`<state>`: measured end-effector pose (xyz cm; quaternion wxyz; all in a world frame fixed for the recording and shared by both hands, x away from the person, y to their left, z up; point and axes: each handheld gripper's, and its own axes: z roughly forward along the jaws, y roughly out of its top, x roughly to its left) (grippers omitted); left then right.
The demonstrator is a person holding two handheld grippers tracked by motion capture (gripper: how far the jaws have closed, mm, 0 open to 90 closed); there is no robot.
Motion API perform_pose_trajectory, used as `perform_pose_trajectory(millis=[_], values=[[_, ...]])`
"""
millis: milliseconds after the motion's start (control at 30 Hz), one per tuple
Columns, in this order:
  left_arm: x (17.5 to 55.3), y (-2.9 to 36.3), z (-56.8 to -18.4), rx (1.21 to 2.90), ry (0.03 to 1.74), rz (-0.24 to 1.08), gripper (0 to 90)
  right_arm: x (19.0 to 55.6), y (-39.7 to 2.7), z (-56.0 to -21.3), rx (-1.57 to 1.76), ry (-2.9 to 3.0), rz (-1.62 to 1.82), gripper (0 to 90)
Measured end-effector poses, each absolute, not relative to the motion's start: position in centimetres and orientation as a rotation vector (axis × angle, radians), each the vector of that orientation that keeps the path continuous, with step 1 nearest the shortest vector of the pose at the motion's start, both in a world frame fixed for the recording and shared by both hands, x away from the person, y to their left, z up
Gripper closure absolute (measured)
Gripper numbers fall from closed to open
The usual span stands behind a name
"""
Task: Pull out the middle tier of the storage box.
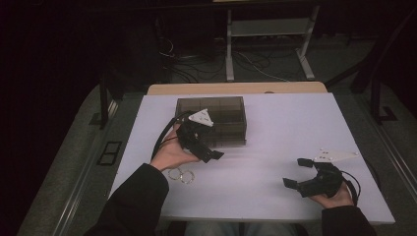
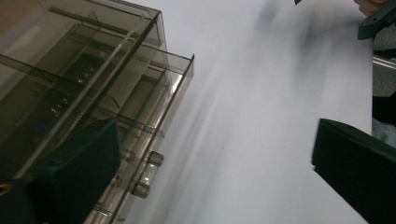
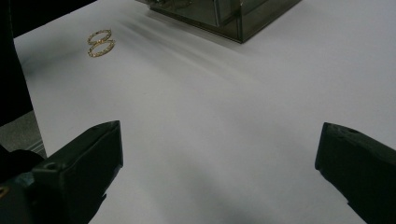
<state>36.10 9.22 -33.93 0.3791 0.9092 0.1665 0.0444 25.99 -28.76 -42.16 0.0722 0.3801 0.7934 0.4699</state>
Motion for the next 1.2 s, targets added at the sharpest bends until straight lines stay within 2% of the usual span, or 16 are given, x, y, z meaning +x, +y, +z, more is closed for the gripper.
perform_pose_trajectory(millis=[67, 167, 400, 500, 567, 1200], values=[[36.3, 9.4, -34.1, 2.328, 0.420, 0.125, 4.6, 26.1, -28.8, -42.2, 1.137, 2.383, 1.411, 0.3], [36.7, 9.7, -34.3, 2.329, 0.398, 0.125, 12.4, 26.1, -28.8, -42.2, 1.136, 2.392, 1.407, 0.3], [37.3, 10.0, -35.0, 2.361, 0.364, 0.154, 22.2, 26.1, -28.7, -42.3, 1.130, 2.404, 1.402, 0.3], [37.5, 10.2, -35.2, 2.336, 0.354, 0.154, 31.4, 26.1, -28.7, -42.3, 1.129, 2.407, 1.400, 0.3], [37.7, 10.3, -35.2, 2.331, 0.355, 0.164, 34.4, 26.1, -28.6, -42.3, 1.124, 2.413, 1.398, 0.3], [38.9, 11.0, -36.4, 2.331, 0.352, 0.180, 48.5, 26.1, -28.4, -42.5, 1.112, 2.433, 1.391, 0.3]])
